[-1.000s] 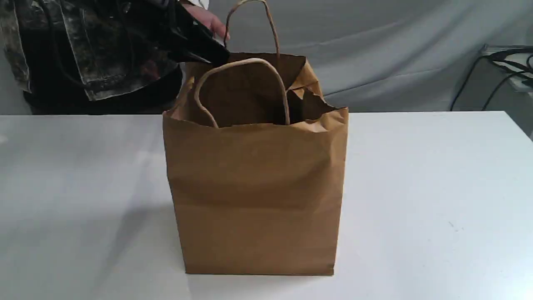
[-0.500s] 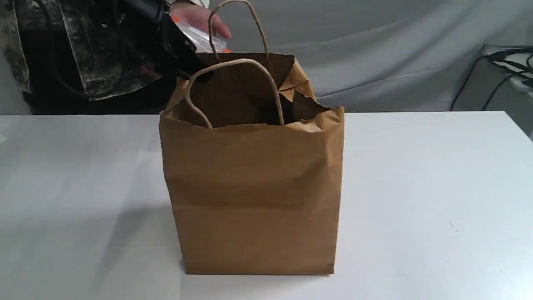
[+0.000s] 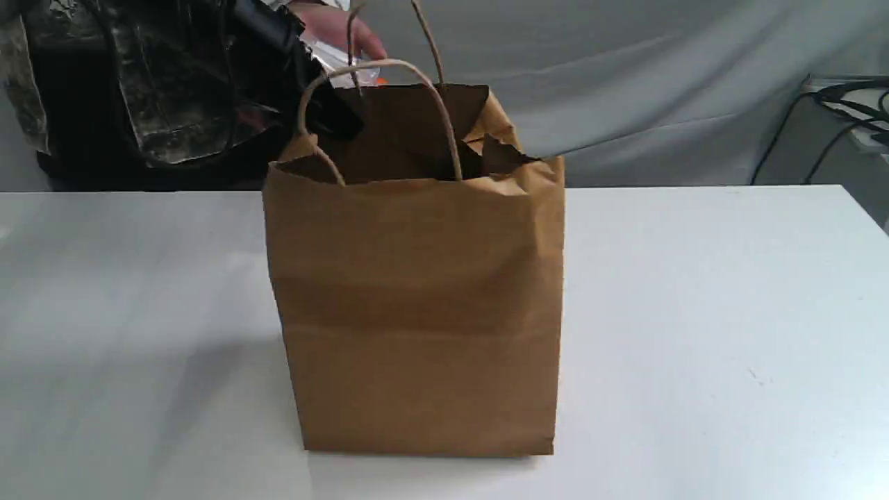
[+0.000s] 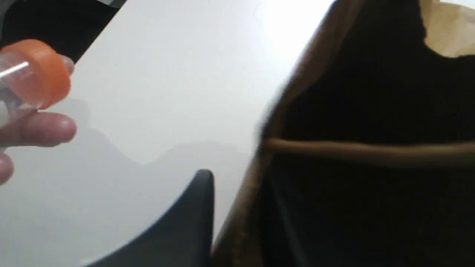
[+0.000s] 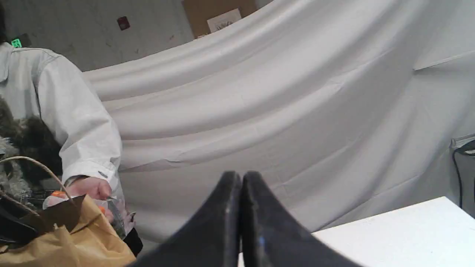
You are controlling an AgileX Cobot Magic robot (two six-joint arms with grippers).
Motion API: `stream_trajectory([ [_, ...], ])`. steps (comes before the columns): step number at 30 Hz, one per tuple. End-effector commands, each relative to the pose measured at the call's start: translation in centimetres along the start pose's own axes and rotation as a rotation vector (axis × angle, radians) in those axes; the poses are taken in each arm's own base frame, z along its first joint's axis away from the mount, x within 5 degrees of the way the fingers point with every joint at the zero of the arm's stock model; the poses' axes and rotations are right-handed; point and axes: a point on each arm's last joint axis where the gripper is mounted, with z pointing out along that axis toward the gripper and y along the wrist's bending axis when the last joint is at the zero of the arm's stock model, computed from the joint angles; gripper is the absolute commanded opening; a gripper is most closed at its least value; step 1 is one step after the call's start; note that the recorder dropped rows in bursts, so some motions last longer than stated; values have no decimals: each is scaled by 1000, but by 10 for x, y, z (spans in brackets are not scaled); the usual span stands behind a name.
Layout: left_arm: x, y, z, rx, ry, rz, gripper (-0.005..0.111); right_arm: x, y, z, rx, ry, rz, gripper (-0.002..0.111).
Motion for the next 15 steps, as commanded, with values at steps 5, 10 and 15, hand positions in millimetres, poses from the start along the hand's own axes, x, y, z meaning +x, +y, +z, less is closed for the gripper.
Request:
stream_trajectory([
  [5, 0, -4, 6, -33, 58, -156, 0, -2, 0, -1, -4, -14, 33, 0],
  [10, -1, -5, 4, -35, 55, -158, 0, -22, 2, -3, -23, -234, 43, 0],
  [15, -1, -5, 4, -35, 55, -158, 0, -42, 10, -11, -82, -481, -111, 0],
])
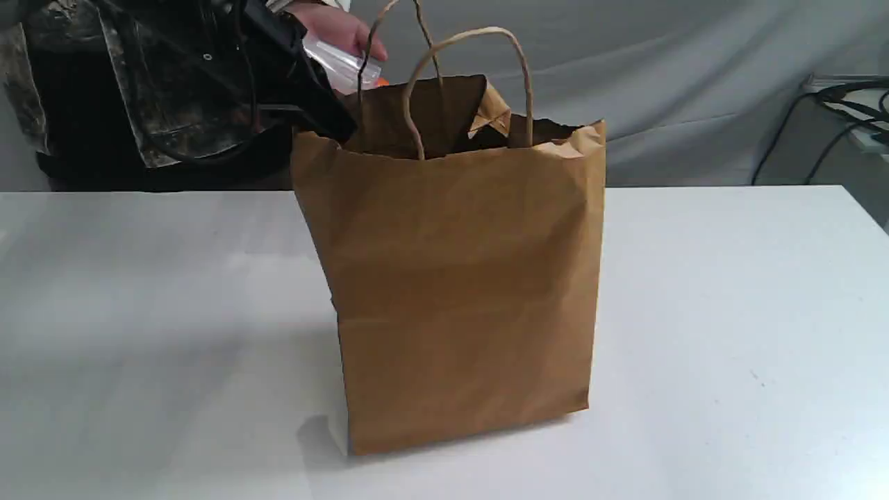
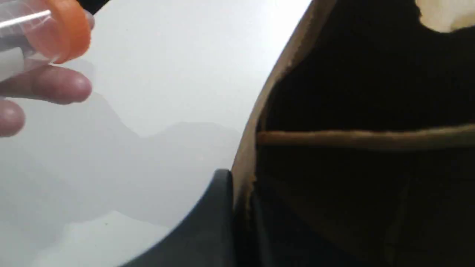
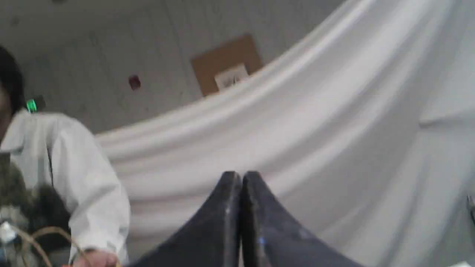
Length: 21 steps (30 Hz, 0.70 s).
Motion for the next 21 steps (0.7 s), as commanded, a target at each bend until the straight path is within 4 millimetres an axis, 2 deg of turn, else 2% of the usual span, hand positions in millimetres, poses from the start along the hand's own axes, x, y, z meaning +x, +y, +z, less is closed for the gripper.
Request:
stream_trajectory([
  [1, -1, -3, 0, 0, 9, -4, 0, -19, 10, -3, -92, -212, -163, 0],
  [5, -1, -3, 0, 0, 9, -4, 0, -35, 17, 10, -95, -287, -288, 0],
  [8, -1, -3, -1, -1, 7, -1, 0, -50, 22, 35, -67, -267, -301, 0],
  [11, -1, -3, -1, -1, 7, -1, 0, -71, 31, 68, -68, -312, -305, 0],
  [13, -2, -4, -1, 5, 2, -4, 0, -78, 35, 89, -68, -339, -303, 0],
  [17, -2, -4, -1, 10, -3, -6, 0, -80, 41, 131, -100, -375, -255, 0],
  [21, -2, -4, -1, 10, -3, -6, 0, -76, 49, 167, -177, -423, -288, 0],
])
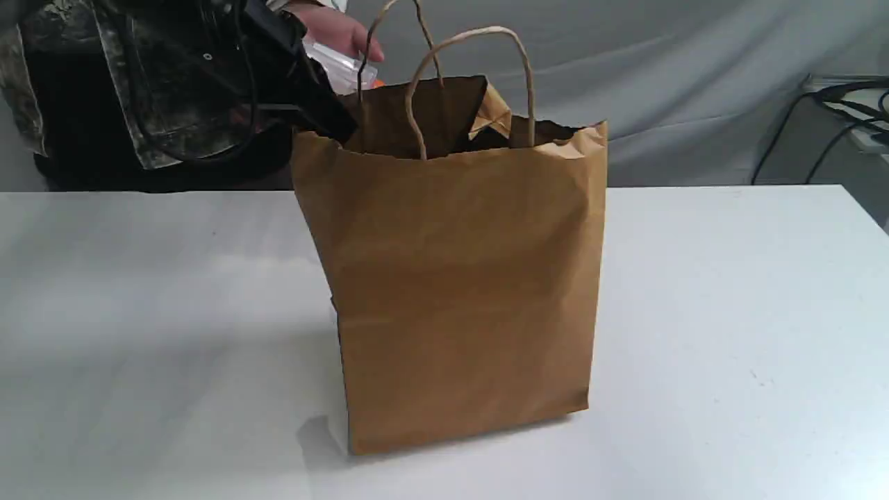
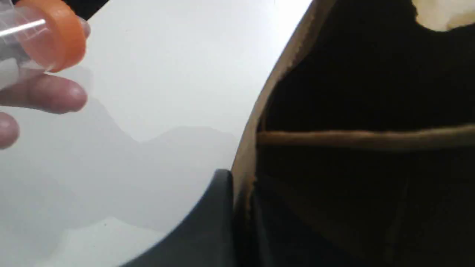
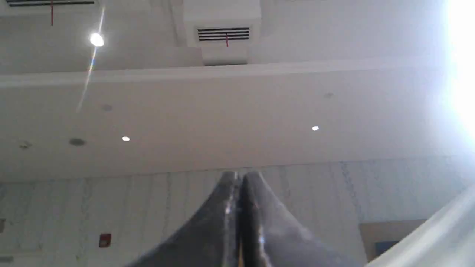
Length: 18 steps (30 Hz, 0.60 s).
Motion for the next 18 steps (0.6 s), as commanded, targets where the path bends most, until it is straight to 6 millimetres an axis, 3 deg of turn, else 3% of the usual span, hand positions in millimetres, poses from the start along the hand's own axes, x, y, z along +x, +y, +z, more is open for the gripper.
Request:
stream_trajectory([
  [1, -2, -4, -1, 10, -3, -7, 0, 9, 7, 29, -67, -56, -18, 0],
  [7, -2, -4, 0, 11, -1, -6, 0, 32, 8, 76, -62, 59, -12, 0],
  [11, -1, -3, 1, 12, 1, -7, 0, 52, 8, 103, -51, 269, 62, 0],
  [14, -1, -3, 0, 11, 1, -8, 0, 70, 18, 111, -152, 423, 71, 0],
  [18, -1, -2, 0, 11, 0, -9, 0, 95, 43, 107, -451, 585, 110, 0],
])
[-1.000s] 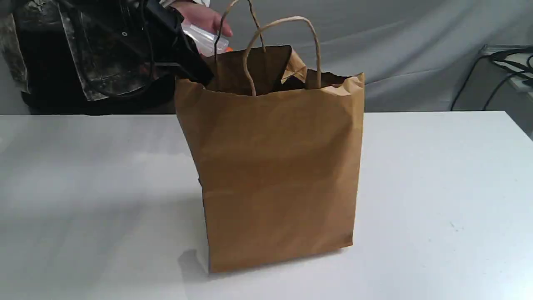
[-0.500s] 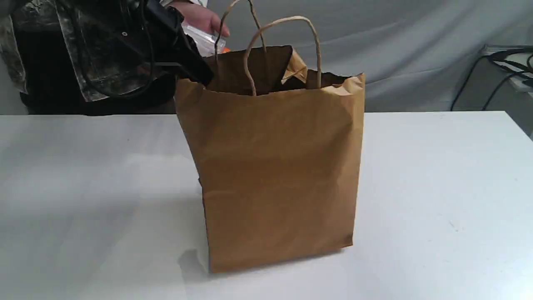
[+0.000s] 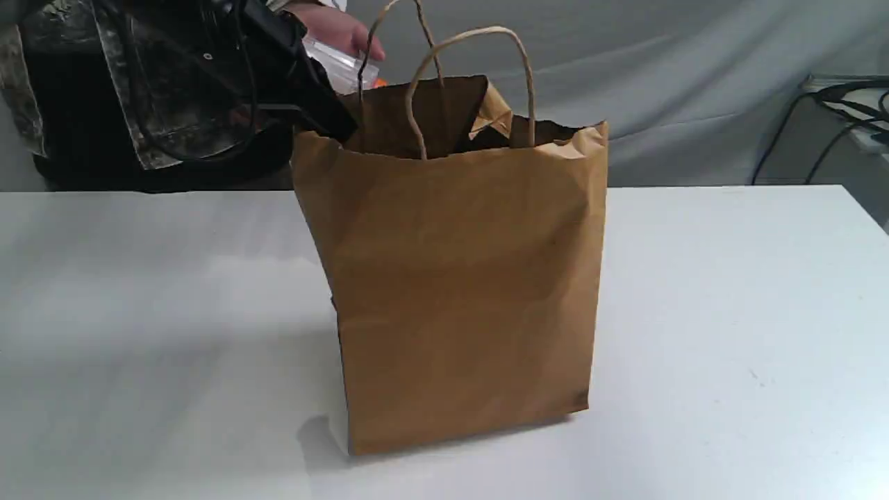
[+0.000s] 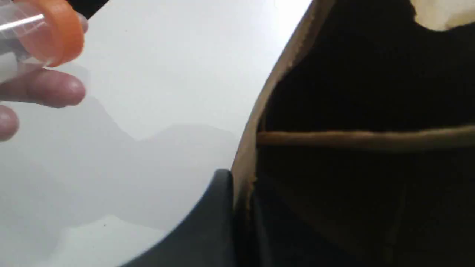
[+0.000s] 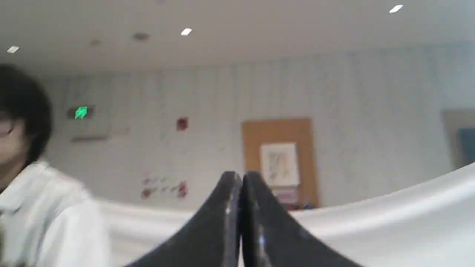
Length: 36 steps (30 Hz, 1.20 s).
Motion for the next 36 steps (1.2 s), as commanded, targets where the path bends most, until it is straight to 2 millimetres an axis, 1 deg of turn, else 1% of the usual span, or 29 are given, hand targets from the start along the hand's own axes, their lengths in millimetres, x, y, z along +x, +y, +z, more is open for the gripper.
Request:
stream_trajectory([
  [1, 0, -1, -1, 7, 1, -11, 0, 26, 17, 9, -235, 196, 5, 0],
  [2, 0, -1, -1, 7, 1, -11, 0, 35, 24, 10, -336, 259, 7, 0],
  [6, 0, -1, -1, 7, 1, -11, 0, 66, 38, 12, -588, 412, 62, 0],
  [9, 0, -1, -1, 8, 1, -11, 0, 83, 43, 9, -724, 455, 171, 0],
  [11, 0, -1, -1, 8, 1, -11, 0, 92, 40, 6, -811, 478, 272, 0],
  [12, 0, -1, -1, 8, 1, -11, 0, 97, 37, 5, -837, 493, 325, 0],
  [14, 0, -1, -1, 8, 1, -11, 0, 110, 26, 6, -805, 532, 385, 2],
  [15, 0, -1, -1, 8, 1, -11, 0, 114, 25, 7, -795, 557, 418, 5],
  [17, 0, -1, -1, 8, 1, -11, 0, 125, 22, 7, -783, 594, 451, 15],
  [21, 0, -1, -1, 8, 1, -11, 0, 133, 21, 8, -783, 613, 465, 44],
  [22, 0, -1, -1, 8, 1, -11, 0, 134, 21, 9, -784, 613, 463, 53],
  [24, 0, -1, -1, 8, 1, -11, 0, 134, 21, 9, -785, 611, 459, 62],
  [25, 0, -1, -1, 8, 1, -11, 0, 134, 21, 9, -785, 611, 459, 64],
  [28, 0, -1, -1, 8, 1, -11, 0, 134, 21, 9, -789, 601, 449, 64],
  [29, 0, -1, -1, 8, 1, -11, 0, 134, 25, 9, -801, 600, 443, 64],
  [31, 0, -1, -1, 8, 1, -11, 0, 134, 33, 9, -834, 602, 428, 64],
  [36, 0, -1, -1, 8, 1, -11, 0, 135, 62, 8, -963, 587, 336, 63],
])
